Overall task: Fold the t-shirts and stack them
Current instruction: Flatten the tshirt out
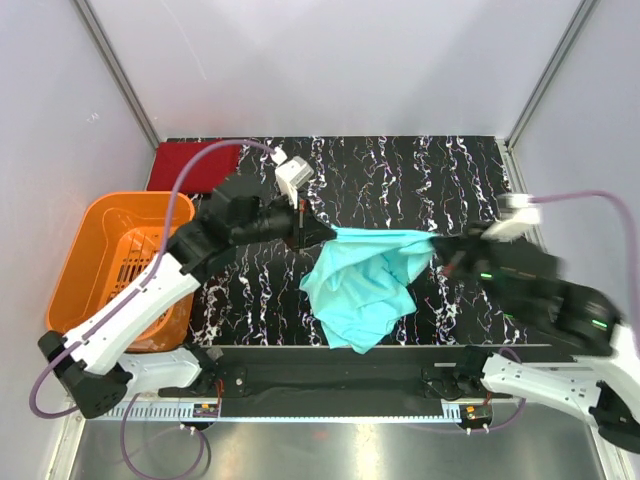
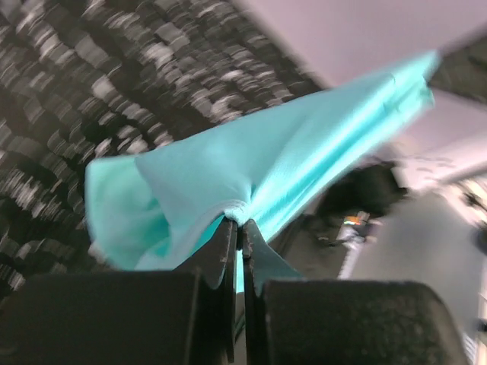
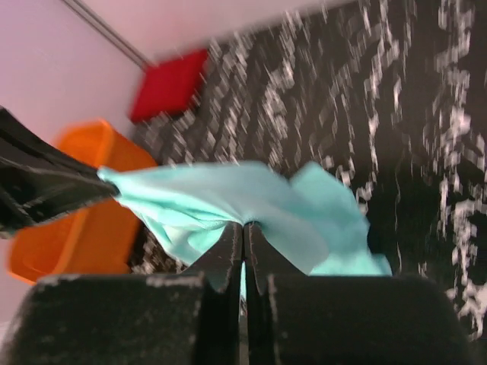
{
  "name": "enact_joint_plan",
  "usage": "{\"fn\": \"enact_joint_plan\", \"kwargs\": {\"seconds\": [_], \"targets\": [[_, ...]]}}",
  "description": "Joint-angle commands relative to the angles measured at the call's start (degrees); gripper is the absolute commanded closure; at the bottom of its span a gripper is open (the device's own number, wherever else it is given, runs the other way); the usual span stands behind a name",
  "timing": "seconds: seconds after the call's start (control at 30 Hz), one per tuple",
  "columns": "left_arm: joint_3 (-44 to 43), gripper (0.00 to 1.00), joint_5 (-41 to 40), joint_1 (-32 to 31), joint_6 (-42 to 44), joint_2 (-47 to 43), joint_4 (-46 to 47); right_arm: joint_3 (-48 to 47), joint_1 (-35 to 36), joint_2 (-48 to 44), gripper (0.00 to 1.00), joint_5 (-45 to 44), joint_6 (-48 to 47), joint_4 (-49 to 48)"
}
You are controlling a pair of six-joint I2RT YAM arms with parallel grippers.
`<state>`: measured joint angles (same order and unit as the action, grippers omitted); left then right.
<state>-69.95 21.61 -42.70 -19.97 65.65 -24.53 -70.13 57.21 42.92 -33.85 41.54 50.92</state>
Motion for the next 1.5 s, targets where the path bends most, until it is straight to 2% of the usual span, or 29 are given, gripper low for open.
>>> {"fn": "enact_joint_plan", "kwargs": {"seconds": [0.0,0.17,0.27,0.4,0.43,0.47,0.53,0.63,0.7,0.9,0.93,1.0,1.07,1.17,1.23,1.33,1.37,1.4,1.43,1.47], "targets": [[-9.8,1.00,16.9,-1.4,2.2,-0.6,1.3,-9.8,-0.3,-6.3,1.00,-7.6,-15.3,-2.2],[-17.3,1.00,23.2,-5.6,1.3,-0.8,4.4,-19.2,-0.4,-6.2,1.00,-3.3,-27.0,-7.1],[-21.8,1.00,21.0,-5.7,1.8,-0.1,2.1,-25.3,-0.4,-1.8,1.00,-3.2,-29.8,-7.6],[-30.0,1.00,7.3,-5.6,6.6,2.8,-8.5,-31.6,-0.3,7.8,1.00,-5.6,-35.0,-7.8],[-31.1,1.00,-0.8,-5.6,7.1,3.6,-11.5,-32.1,-0.4,9.3,1.00,-6.6,-36.3,-8.7],[-33.5,1.00,-4.5,-5.0,7.2,4.5,-12.5,-32.3,-0.4,10.8,1.00,-7.6,-37.8,-10.1],[-34.6,1.00,-12.7,-4.2,9.7,7.8,-12.4,-32.4,-0.3,15.0,1.00,-11.4,-44.3,-15.7],[-34.5,1.00,-21.4,-1.7,17.2,12.2,-5.4,-33.1,-0.9,20.6,1.00,-14.8,-55.3,-25.3],[-37.3,1.00,-21.4,0.7,21.3,16.2,-2.0,-37.1,-4.1,24.8,1.00,-13.5,-60.1,-28.2],[-38.2,1.00,-23.5,7.2,27.0,22.0,17.8,-49.1,-18.0,34.4,1.00,-1.9,-61.2,-26.9],[-41.3,1.00,-22.0,7.9,26.6,23.0,20.8,-49.6,-19.2,35.1,1.00,-1.8,-62.3,-28.0],[-47.9,1.00,-19.3,10.1,24.9,28.5,20.3,-54.3,-20.9,37.7,1.00,-3.3,-65.0,-27.3],[-59.8,1.00,-15.8,11.2,23.2,34.0,17.1,-58.4,-21.0,38.6,1.00,-2.4,-65.4,-25.6],[-69.8,1.00,-13.4,11.8,23.7,36.7,13.6,-65.2,-21.0,37.2,1.00,0.2,-63.0,-22.3],[-68.2,1.00,-12.3,12.9,24.0,34.8,13.9,-65.3,-20.9,35.5,1.00,2.3,-60.5,-20.0],[-53.2,1.00,-9.0,15.4,21.8,25.9,17.2,-58.0,-20.9,29.7,1.00,13.8,-53.0,-15.2],[-48.7,1.00,-8.3,17.0,21.4,23.5,17.7,-55.2,-20.9,28.3,1.00,21.1,-48.7,-14.3],[-39.0,1.00,-8.0,17.5,21.4,19.0,17.9,-49.3,-20.9,25.8,1.00,25.4,-46.9,-12.6],[-34.5,1.00,-8.2,18.5,21.2,16.8,17.3,-46.7,-20.9,25.0,1.00,29.3,-44.7,-11.5],[-28.9,1.00,-8.3,18.8,20.8,14.8,17.2,-44.1,-20.9,24.7,1.00,37.7,-40.0,-10.2]]}}
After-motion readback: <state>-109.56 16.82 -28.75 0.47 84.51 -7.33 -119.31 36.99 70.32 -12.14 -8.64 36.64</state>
